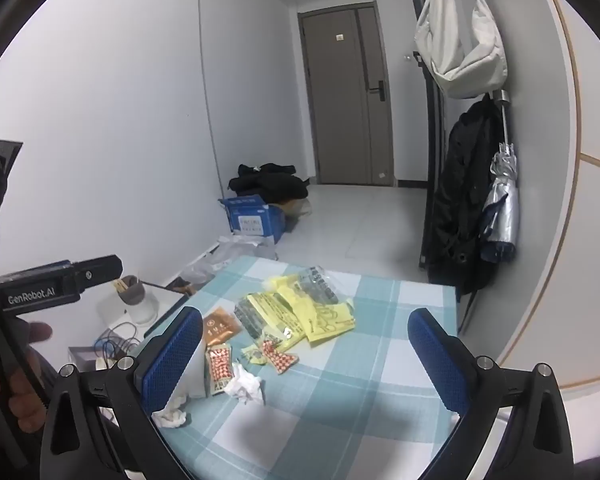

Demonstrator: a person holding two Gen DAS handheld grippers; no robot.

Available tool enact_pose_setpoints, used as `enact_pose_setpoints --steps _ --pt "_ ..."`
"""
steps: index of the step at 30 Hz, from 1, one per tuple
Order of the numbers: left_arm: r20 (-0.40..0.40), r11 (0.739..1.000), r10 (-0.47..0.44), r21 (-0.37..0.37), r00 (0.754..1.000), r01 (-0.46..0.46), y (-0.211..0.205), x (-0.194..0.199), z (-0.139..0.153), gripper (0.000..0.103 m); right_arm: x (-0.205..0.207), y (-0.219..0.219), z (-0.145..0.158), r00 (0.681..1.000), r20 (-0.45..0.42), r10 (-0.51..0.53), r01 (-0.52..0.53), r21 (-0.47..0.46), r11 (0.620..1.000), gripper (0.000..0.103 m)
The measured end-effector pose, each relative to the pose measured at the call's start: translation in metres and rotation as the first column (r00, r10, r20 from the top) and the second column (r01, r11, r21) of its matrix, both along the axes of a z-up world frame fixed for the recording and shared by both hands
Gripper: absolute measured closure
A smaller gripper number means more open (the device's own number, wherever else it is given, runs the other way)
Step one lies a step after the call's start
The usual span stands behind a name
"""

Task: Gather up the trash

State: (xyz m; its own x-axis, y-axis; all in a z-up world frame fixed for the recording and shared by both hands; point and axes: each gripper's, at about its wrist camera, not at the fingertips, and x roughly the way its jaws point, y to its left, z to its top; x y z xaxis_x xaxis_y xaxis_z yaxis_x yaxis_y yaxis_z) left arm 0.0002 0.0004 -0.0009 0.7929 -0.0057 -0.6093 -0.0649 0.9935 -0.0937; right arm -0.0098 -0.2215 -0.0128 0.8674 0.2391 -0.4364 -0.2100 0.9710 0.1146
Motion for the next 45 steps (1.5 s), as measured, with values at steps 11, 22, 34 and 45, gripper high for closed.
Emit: enact_pose_setpoints --steps 11,22,34,45 --pt "-0.001 1.0 0.007 -0.016 1.0 -0.007 0.007 0.0 -0.003 0.001 0.003 0.008 -0.002 1.0 0.004 -0.01 0.01 0.001 1.0 0.0" --pt "0.011 1.0 0.028 0.011 1.0 -0.028 0.002 -0.001 -0.004 0.001 0.0 -0.003 0.004 1.0 0.003 -0.008 0.008 0.047 0.999 0.0" --pt "0.002 1.0 0.001 0.008 1.0 -0.001 0.001 0.001 -0.008 0.001 -0.002 -0.002 0.004 1.0 0.009 -0.022 0.022 0.044 0.999 0.0" --pt "-0.002 1.0 -0.013 0.005 1.0 0.013 0.0 0.0 -0.009 0.001 0.0 -0.003 0.002 1.0 0.012 -0.028 0.028 0.044 0.999 0.0"
